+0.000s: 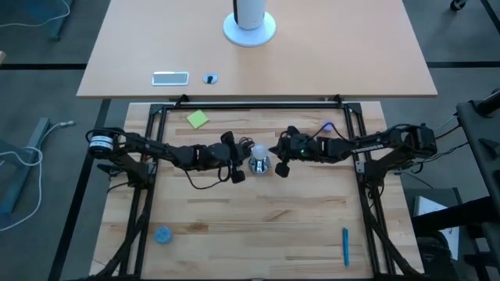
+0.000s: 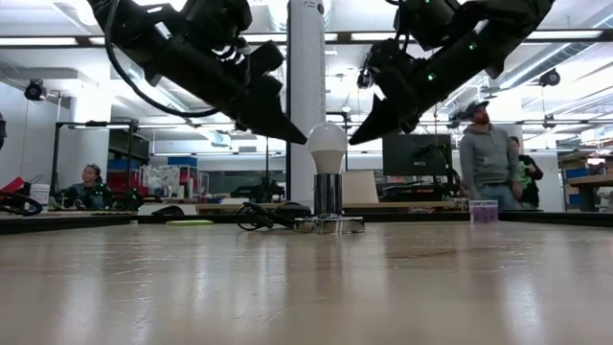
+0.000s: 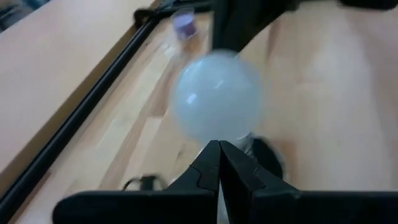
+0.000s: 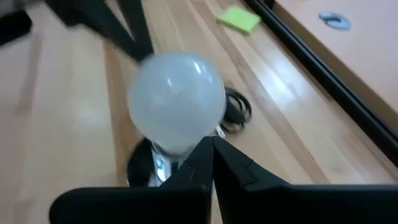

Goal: Screw lightbulb
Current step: Remove the white lightbulb from the silver lamp

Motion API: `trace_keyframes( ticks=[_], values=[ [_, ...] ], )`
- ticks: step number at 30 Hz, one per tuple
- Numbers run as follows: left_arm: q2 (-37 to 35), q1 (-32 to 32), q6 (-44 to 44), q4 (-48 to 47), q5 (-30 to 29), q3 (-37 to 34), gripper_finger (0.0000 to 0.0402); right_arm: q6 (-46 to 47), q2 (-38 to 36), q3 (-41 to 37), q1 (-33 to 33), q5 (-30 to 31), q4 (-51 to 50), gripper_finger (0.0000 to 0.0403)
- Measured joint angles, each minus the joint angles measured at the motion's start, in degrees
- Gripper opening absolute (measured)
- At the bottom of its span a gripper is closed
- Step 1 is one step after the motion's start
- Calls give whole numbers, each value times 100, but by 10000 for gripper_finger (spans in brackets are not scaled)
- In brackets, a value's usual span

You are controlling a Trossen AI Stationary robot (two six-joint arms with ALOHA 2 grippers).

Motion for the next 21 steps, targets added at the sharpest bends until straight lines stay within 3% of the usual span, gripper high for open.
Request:
trace_keyframes(
  ticks=[6, 9, 11, 21],
  values=[
    [-89, 4, -129, -264, -323, -2, 0, -42, -140, 0, 6, 77, -368, 0],
    [-89, 21, -133, -210, -492, -2, 0, -93, -206, 2, 18, -675, -387, 0],
    [-59, 58, -91, -8, -505, -3, 0, -66, -204, 2, 24, -804, -340, 0],
    [48, 94, 61, 228, -86, -3, 0, -10, 62, 0, 6, -454, 96, 0]
  ],
)
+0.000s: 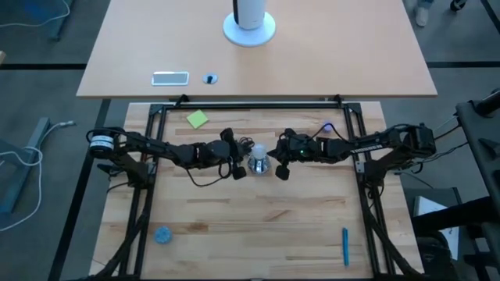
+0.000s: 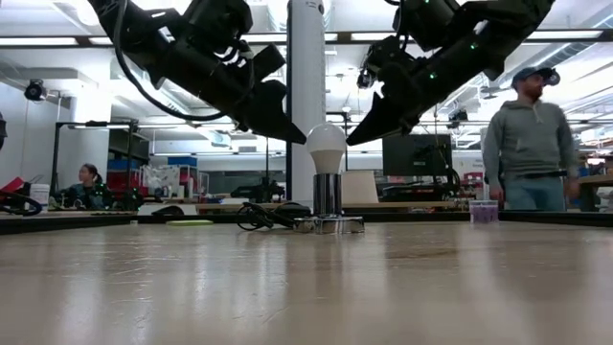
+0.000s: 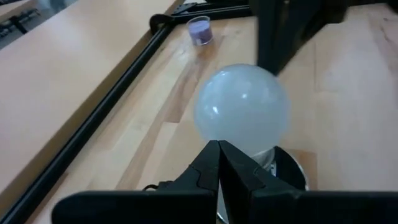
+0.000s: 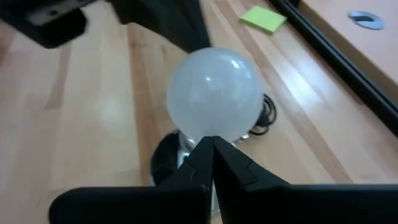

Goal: Screw lightbulb
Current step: Remove the white lightbulb from the silver lamp

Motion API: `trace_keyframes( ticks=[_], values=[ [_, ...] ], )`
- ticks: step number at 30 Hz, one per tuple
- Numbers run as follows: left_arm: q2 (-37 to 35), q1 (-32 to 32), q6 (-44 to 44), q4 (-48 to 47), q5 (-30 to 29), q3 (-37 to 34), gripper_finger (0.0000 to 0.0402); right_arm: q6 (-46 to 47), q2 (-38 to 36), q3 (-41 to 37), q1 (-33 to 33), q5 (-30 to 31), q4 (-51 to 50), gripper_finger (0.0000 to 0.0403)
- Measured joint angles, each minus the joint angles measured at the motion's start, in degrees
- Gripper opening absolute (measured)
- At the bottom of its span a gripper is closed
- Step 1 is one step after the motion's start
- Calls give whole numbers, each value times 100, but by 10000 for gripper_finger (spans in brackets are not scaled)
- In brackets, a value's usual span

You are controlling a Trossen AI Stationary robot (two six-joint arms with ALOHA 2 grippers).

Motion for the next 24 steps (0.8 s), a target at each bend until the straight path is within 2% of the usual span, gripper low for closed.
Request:
trace_keyframes(
  ticks=[9, 15, 18, 24],
  values=[
    [-26, -24, -23, -138, 561, -1, 0, 1, 1, 0, -6, 399, -117, 0],
    [-79, -12, -151, -454, 7, -1, 0, 10, -187, 0, -6, 356, -676, 0],
    [-79, -8, -168, -363, -270, -1, 0, -11, -239, 0, 1, -72, -588, 0],
    [-6, 46, -8, 118, -193, -1, 0, -36, -111, 2, -1, -194, -40, 0]
  ],
)
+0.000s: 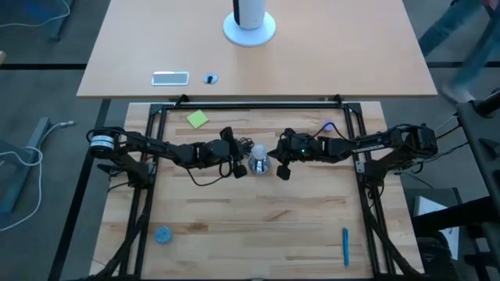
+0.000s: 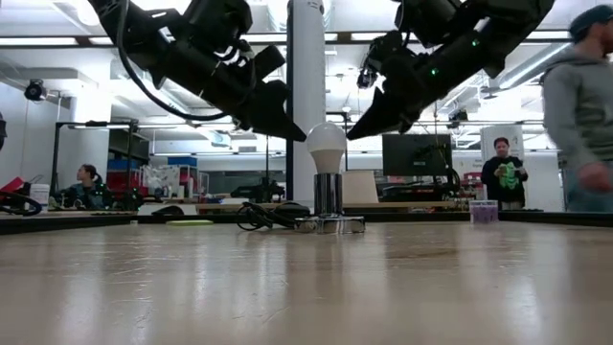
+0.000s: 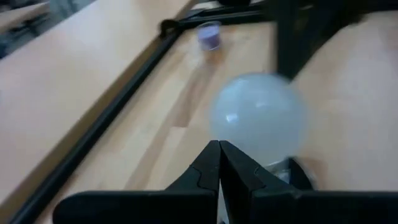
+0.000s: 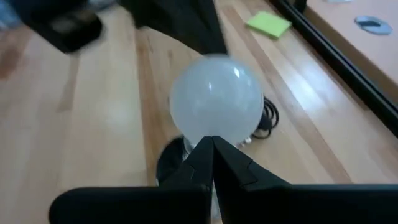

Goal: Screw lightbulb
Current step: Remove the white lightbulb from the silver lamp

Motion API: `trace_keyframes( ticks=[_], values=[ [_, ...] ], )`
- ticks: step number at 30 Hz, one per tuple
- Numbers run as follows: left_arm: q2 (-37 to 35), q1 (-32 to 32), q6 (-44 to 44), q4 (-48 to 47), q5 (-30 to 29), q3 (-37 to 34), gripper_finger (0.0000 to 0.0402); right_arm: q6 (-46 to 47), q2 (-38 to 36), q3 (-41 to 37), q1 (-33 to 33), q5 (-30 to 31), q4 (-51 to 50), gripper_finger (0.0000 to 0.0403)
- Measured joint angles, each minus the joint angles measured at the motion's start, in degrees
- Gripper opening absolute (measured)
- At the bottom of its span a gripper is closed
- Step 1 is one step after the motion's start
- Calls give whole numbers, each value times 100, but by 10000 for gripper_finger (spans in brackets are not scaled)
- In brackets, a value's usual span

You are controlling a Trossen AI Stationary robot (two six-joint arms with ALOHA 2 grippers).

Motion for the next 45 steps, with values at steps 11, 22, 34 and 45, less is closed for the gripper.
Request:
trace_keyframes(
  ticks=[11, 22, 34, 45],
  values=[
    [-16, -34, 8, 41, 897, 0, 0, 9, 75, -7, -16, 692, 32, 0],
    [-94, -48, -10, -102, 85, 0, 0, 11, -173, -7, -2, 152, -507, 0],
    [219, -1, -77, -31, 10, 0, 0, -17, 105, -4, 0, 40, 150, 0],
    [156, -81, -82, -38, 556, -7, 0, -76, 123, -4, -76, 666, 96, 0]
  ],
)
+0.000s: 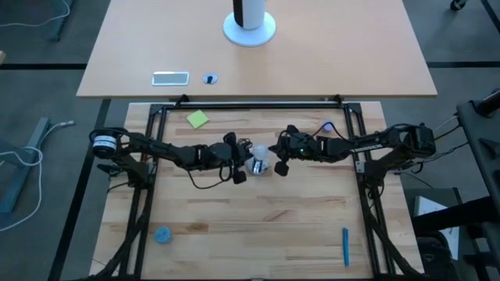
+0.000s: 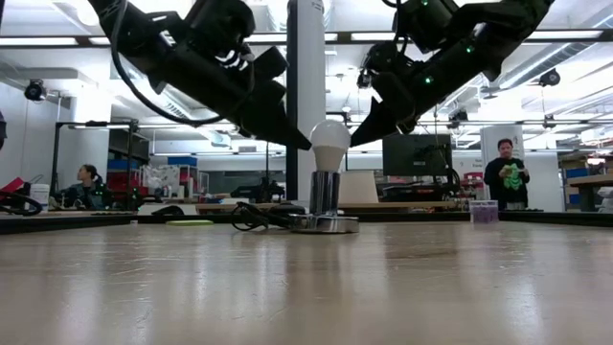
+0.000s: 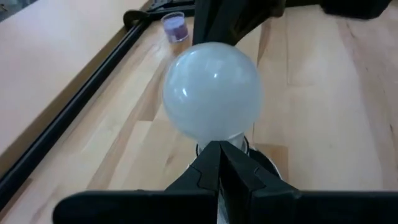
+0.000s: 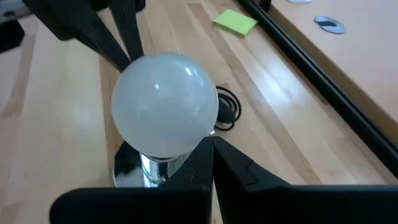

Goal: Screw lightbulb
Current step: Remove the white lightbulb from the silver lamp

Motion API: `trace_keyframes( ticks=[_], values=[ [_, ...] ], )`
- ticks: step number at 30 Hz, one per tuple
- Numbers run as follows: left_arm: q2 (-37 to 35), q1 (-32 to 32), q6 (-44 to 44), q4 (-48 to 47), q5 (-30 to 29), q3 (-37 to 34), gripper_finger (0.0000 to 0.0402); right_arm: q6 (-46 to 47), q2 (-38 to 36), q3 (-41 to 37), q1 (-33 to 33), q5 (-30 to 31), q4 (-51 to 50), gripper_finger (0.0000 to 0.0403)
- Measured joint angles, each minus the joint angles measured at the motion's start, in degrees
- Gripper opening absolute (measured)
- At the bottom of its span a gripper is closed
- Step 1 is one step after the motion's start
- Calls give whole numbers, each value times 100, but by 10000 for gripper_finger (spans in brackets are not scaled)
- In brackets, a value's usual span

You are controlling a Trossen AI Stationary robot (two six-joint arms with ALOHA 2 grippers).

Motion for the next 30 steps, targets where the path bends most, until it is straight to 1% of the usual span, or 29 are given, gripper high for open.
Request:
trace_keyframes(
  ticks=[9, 11, 14, 16, 19, 22, 26, 28, 30],
  values=[
    [-98, -29, -127, -70, -61, 7, 0, 63, -130, 2, 27, -70, -276, 0],
    [-98, -29, -122, -116, -187, 7, 0, 68, -179, 2, 28, -72, -343, 0],
    [-98, -31, -120, -215, -525, 9, 0, 72, -307, 2, 28, -85, -535, 0],
    [-98, -29, -117, -236, -779, 9, 0, 78, -388, 2, 26, -303, -640, 0],
    [-66, 27, -106, -222, -962, 9, 0, 44, -469, 2, 28, -879, -560, 0],
    [0, 65, -53, -91, -847, 9, 0, 63, -447, 4, 31, -966, -484, 0],
    [31, 48, 119, 177, -436, 9, 0, 61, -331, 4, 24, -920, -317, 0],
    [31, 32, 139, 173, -351, 8, 0, 59, -280, 4, 28, -912, -228, 0],
    [29, 32, 138, 163, -328, 7, 0, 60, -269, 4, 31, -731, -207, 0]
  ],
)
